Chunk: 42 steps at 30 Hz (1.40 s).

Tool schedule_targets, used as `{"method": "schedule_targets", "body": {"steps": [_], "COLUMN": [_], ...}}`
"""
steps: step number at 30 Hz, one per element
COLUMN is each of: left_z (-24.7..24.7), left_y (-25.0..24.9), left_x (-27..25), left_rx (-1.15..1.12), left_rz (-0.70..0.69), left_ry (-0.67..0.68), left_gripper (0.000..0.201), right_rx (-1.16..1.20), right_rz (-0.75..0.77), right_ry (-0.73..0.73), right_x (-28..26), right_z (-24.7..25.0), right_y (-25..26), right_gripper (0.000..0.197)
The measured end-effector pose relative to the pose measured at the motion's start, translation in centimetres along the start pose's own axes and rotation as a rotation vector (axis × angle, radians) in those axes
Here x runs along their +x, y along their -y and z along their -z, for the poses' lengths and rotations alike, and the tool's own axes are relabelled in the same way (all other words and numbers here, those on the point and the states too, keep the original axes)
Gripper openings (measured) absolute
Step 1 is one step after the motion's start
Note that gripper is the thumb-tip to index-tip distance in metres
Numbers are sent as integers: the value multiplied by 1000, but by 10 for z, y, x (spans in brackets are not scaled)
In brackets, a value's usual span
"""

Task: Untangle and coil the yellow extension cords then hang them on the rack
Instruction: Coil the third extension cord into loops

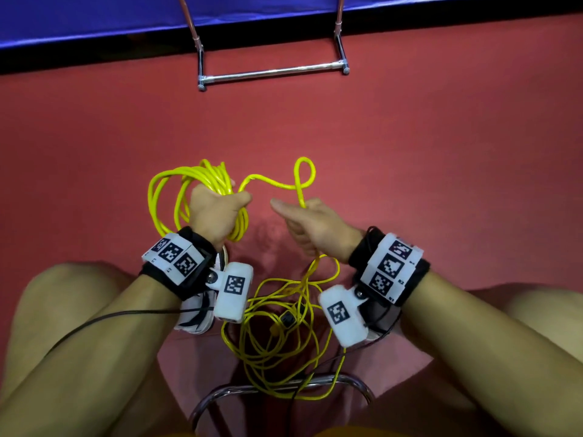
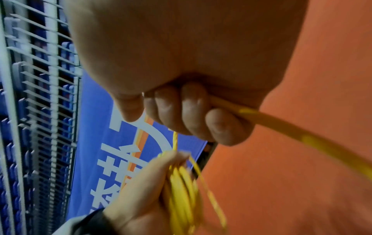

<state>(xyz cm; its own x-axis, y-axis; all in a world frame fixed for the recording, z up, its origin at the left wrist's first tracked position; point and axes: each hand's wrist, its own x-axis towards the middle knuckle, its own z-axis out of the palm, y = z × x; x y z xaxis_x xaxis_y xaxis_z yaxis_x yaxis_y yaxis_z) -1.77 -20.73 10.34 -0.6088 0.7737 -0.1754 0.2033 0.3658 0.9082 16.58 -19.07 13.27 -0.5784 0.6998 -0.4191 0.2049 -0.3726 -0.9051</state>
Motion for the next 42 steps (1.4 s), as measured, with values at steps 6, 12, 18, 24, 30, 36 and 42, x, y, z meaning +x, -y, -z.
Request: {"method": "schedule_targets", "body": {"steps": [6, 12, 18, 24, 30, 36, 42], "left_z": [14, 12, 2, 7, 10, 11, 26], "left_y": [-2, -23, -36, -42, -38, -40, -54], "left_x": [12, -11, -38, -31, -27, -45, -39], "left_rx": [-21, -381, -538, -587, -455, -428, -806], "left_rz": [52, 278, 396, 413, 434, 436, 413], "left_ry": [-99, 430, 729, 691, 650, 1057, 1305], "left_gripper": [20, 14, 11, 8, 9, 15, 18], "right_rx": [-256, -365, -956, -756, -932, -1013, -997], "right_rz": [344, 188, 352, 458, 652, 751, 570], "right_ry": [-689, -918, -653, -433, -545, -668, -559], "right_x": [2, 26, 29, 26, 25, 21, 33], "right_z": [64, 87, 48, 12, 38, 55, 57], "right_y": [24, -1, -26, -34, -14, -3, -12], "right_gripper": [55, 23, 52, 19, 25, 37, 25]}}
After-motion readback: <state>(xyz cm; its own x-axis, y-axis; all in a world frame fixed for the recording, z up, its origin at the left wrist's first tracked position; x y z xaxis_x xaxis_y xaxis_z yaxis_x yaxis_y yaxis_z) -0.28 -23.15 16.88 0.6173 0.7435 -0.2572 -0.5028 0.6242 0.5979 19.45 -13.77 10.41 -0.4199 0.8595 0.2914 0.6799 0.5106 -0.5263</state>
